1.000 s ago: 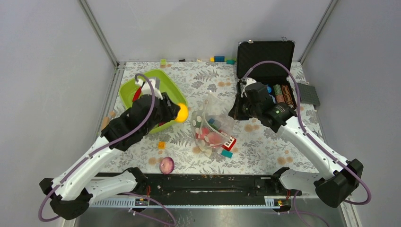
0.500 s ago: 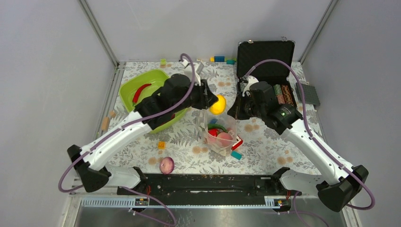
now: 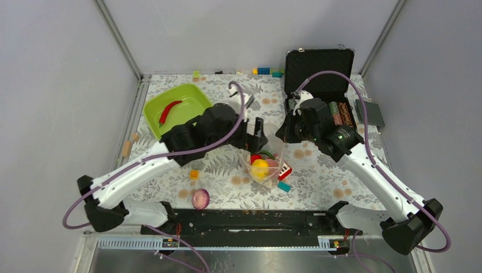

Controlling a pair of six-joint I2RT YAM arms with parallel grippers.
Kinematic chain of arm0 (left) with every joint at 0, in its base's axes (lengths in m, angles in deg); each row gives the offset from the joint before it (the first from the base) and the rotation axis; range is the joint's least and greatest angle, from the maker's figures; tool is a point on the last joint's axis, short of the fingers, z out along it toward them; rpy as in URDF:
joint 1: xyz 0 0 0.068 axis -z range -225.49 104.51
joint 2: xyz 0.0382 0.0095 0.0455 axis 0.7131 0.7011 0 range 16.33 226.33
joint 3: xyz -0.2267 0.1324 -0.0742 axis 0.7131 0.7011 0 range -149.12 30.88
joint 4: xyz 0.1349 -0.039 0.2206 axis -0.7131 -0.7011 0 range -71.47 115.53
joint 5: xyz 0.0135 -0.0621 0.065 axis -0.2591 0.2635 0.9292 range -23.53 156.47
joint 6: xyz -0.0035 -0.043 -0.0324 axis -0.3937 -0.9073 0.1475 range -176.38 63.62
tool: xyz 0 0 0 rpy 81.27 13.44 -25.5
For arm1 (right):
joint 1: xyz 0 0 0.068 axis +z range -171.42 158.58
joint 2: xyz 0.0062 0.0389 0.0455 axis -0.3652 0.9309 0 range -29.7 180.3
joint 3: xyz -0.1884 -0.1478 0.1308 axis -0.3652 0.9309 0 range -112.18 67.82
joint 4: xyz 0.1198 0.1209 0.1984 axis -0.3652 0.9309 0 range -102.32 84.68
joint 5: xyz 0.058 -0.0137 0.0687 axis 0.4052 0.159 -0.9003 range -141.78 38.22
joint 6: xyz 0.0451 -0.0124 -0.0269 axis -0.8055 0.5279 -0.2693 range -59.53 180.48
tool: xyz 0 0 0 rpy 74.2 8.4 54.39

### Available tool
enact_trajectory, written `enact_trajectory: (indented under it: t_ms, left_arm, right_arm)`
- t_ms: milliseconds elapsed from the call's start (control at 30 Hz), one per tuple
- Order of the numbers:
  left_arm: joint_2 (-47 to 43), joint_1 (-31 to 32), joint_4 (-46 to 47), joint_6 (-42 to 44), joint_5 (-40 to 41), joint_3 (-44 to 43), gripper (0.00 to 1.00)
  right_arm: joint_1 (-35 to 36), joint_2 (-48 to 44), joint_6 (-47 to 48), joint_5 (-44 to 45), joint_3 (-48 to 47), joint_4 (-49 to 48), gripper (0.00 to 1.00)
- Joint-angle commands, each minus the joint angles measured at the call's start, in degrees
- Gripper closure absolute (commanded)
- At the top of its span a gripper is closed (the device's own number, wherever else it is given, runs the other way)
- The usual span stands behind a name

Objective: Place the food in the zip-top bag and seal the zipper
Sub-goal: Place the fake fruit in the zipper food storage bag, then pick up the fake vegetable at the center of the board.

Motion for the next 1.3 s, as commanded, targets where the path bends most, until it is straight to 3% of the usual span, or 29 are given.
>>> enact_trajectory:
  t_ms: [0, 200, 300, 433, 600, 900, 1033, 1133, 1267]
  left_arm:
    - [-9.48, -0.12, -4.07, -2.98, 8.61, 4.47, 0.01]
    - [-15.87, -0.45, -23.67, -20.64, 23.32, 13.46, 0.01]
    - [-17.25, -1.29, -33.03, -32.13, 22.41, 19.6, 0.01]
    - [-20.02, -1.72, -36.07, -41.98, 16.11, 29.99, 0.01]
    - [-24.96, -2.01, -32.3, -48.78, 13.24, 42.07, 0.01]
    - [-26.8, -3.58, -9.62, -44.46, 5.11, 54.76, 0.01]
    - [-23.27, -5.29, -8.21, -44.0, 4.35, 56.7, 0.02]
    - [-21.78, -5.68, -6.37, -42.48, 2.48, 55.91, 0.13]
    - [-21.81, -5.7, -5.7, -40.96, 0.83, 53.2, 0.49]
  right_arm:
    - [-0.27, -0.99, 1.13, 2.35, -0.61, -0.49, 1.0]
    - [-0.72, -0.18, 2.9, 2.76, -0.2, -0.66, 1.0]
    - [-0.88, -0.35, 3.2, 2.23, 0.23, -0.64, 1.0]
    - [-1.09, -0.77, 3.91, 2.36, 0.76, -0.67, 1.0]
    - [-1.21, -1.42, 4.47, 2.13, 1.28, -1.09, 1.0]
    - [-1.23, -1.47, 4.55, 0.68, 1.9, -1.97, 1.0]
    - [-1.28, -1.79, 4.66, 0.9, 1.88, -1.99, 1.0]
    - [-1.24, -1.85, 4.57, 1.11, 1.9, -2.05, 1.0]
    - [-1.28, -1.65, 4.55, 1.18, 1.9, -2.07, 1.0]
